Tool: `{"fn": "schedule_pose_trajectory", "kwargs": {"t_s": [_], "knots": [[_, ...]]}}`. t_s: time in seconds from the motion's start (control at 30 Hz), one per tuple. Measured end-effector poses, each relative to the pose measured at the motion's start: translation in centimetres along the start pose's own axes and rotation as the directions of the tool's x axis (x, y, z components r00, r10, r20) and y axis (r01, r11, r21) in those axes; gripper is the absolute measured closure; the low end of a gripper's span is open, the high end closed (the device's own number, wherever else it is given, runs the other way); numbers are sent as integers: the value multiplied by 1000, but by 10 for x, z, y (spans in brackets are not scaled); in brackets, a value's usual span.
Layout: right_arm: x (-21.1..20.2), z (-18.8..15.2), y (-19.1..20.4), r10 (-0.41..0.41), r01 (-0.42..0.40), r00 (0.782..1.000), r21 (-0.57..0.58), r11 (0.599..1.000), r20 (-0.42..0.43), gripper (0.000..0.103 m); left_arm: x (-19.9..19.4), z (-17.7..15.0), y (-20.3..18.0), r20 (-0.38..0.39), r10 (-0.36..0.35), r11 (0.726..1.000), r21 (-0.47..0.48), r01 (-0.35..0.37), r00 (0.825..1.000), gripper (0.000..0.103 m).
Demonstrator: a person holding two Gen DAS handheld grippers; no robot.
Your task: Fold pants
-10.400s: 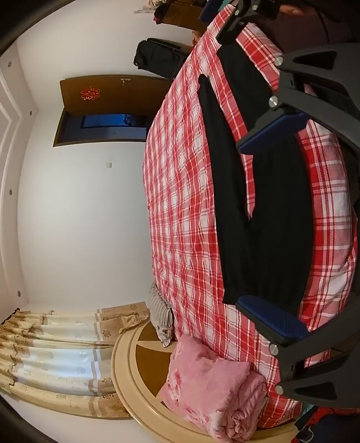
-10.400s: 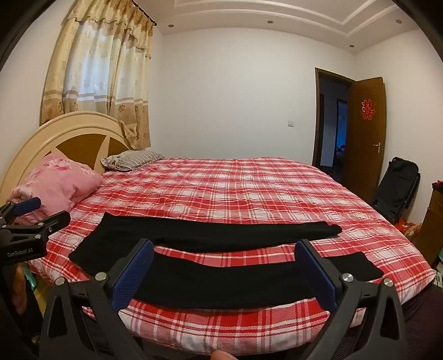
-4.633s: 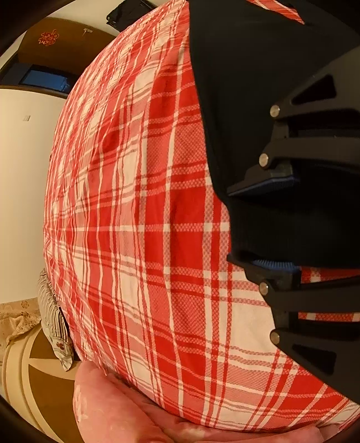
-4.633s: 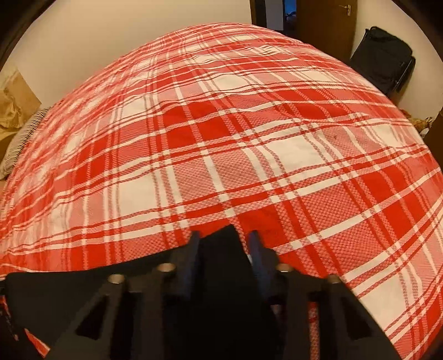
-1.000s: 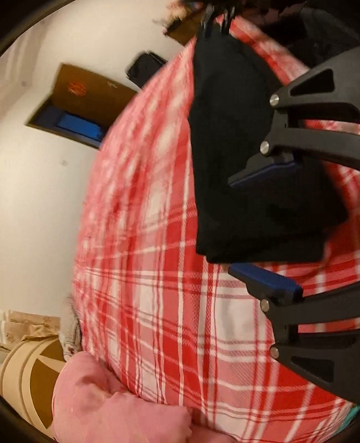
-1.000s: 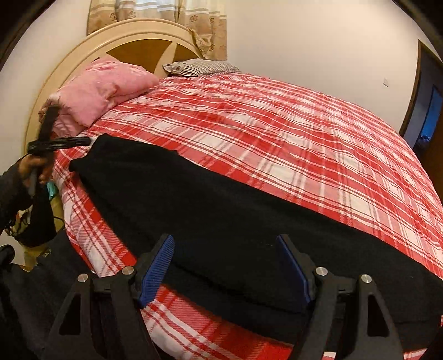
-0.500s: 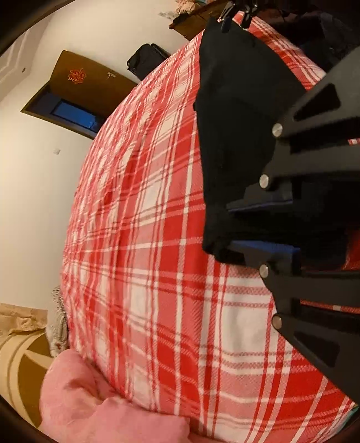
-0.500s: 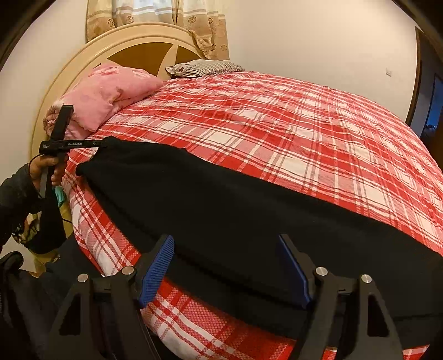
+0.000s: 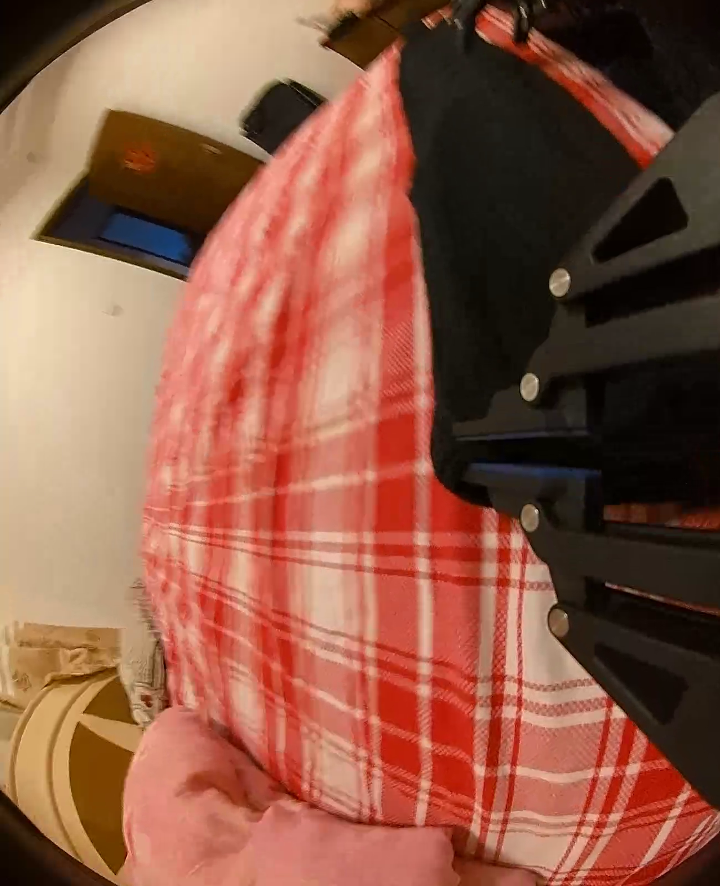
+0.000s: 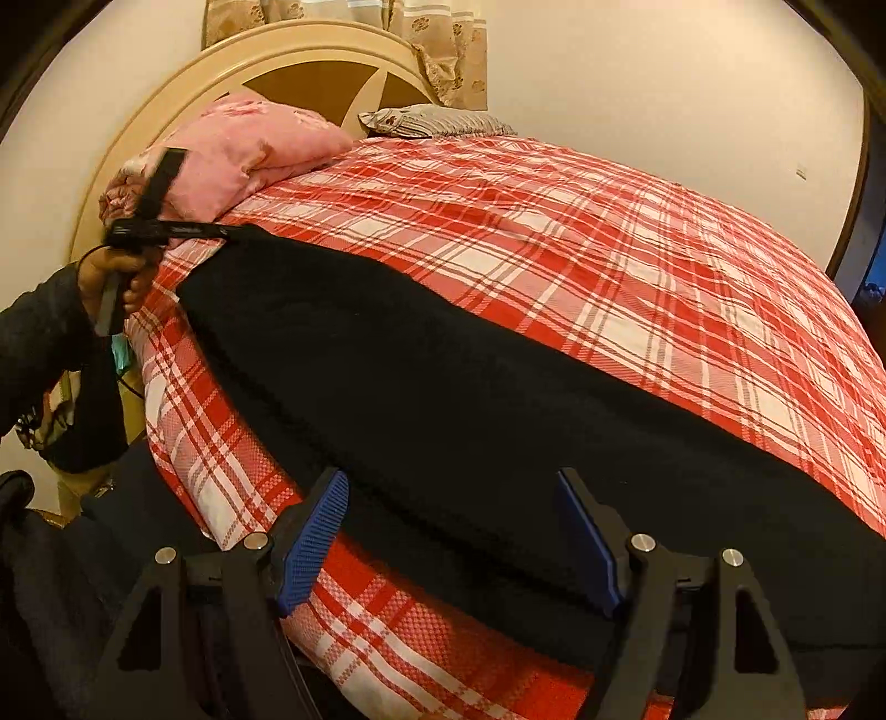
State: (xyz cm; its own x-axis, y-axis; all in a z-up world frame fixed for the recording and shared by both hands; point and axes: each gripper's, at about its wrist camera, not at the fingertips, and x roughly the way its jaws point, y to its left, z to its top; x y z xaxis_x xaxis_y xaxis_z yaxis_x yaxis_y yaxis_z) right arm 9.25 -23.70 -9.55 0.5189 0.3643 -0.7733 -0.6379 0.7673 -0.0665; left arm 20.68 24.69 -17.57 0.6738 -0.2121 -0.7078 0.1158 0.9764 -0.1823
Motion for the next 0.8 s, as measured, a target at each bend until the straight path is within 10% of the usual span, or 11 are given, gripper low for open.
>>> {"fn": "schedule_pose_trajectory", "kwargs": {"t_s": [0.2,0.37,0.47,0.6,0.7,0.8], "knots": [[7,-1,10,-22,22,1000,-54,998,-8,26,2,-7,9,11,-15,998,-63,15,1000,83],[22,-2,24,-73,70,997,-160,985,-16,26,-25,-15,3,53,43,998,-55,-40,998,39],[37,-4,34,-106,97,994,-219,971,-31,27,-33,-21,1,65,28,998,-49,-24,998,34],[60,-6,46,-176,157,984,-325,933,-30,53,-18,-30,-4,25,25,998,-51,-24,999,30],[59,1,48,-148,132,989,-309,942,-29,95,0,-36,-9,-22,50,998,-46,-51,998,28],[48,4,57,-142,123,989,-334,934,-32,100,1,-37,-12,-5,58,998,-34,-58,998,24]]}}
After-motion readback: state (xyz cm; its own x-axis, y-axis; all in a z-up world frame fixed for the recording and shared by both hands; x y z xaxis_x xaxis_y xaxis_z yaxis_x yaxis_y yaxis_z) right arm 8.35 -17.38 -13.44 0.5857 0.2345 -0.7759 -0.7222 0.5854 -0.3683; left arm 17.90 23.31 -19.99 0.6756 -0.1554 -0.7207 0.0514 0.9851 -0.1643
